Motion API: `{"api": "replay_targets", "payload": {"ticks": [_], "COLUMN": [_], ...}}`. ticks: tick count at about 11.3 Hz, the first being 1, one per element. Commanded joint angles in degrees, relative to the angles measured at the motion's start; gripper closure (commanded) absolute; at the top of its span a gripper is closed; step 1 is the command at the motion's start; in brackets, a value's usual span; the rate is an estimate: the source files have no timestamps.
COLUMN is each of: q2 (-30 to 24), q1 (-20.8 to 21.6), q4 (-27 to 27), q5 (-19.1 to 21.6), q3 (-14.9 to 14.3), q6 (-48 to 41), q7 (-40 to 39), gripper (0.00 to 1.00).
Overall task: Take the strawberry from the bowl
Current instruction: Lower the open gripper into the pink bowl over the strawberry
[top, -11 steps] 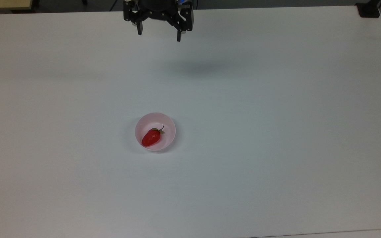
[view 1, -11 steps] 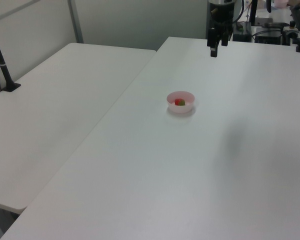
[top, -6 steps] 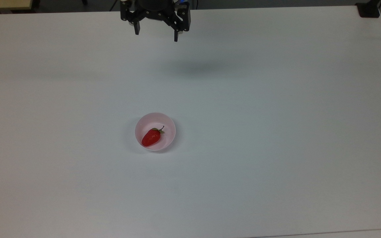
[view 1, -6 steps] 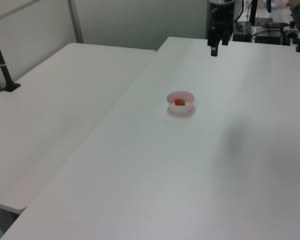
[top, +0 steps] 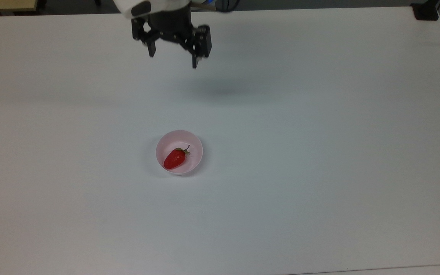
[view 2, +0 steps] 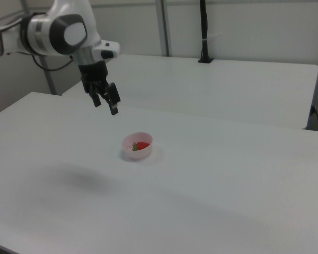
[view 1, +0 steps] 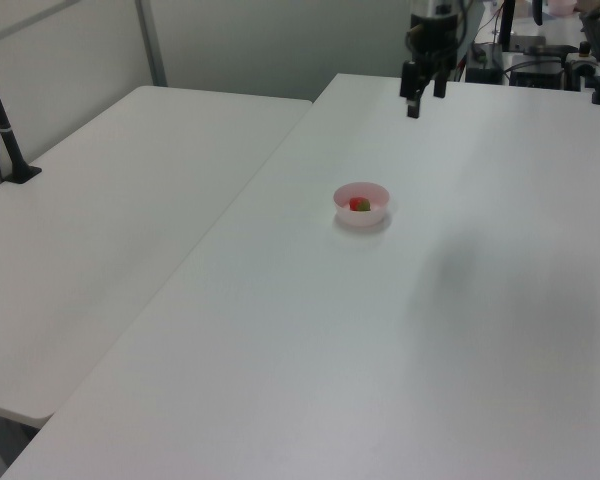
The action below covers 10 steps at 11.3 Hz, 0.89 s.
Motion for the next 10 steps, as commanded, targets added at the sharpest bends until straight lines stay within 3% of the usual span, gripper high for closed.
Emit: {"api": "replay_targets", "payload": {"ticks": [1,6,10], "q2": [5.65,16.28,20.87], "q1": [0.17,-0.27,-1.06], "q4": [1.53,4.78,4.7], "q5": [0.89,0.45,0.1], "q3": [-0.31,-0.39,-0.39], "q6": [6.44,14.62,21.75], "q7": [8.27,21.27,27.71], "gripper": [0.0,0.19,0.3]}}
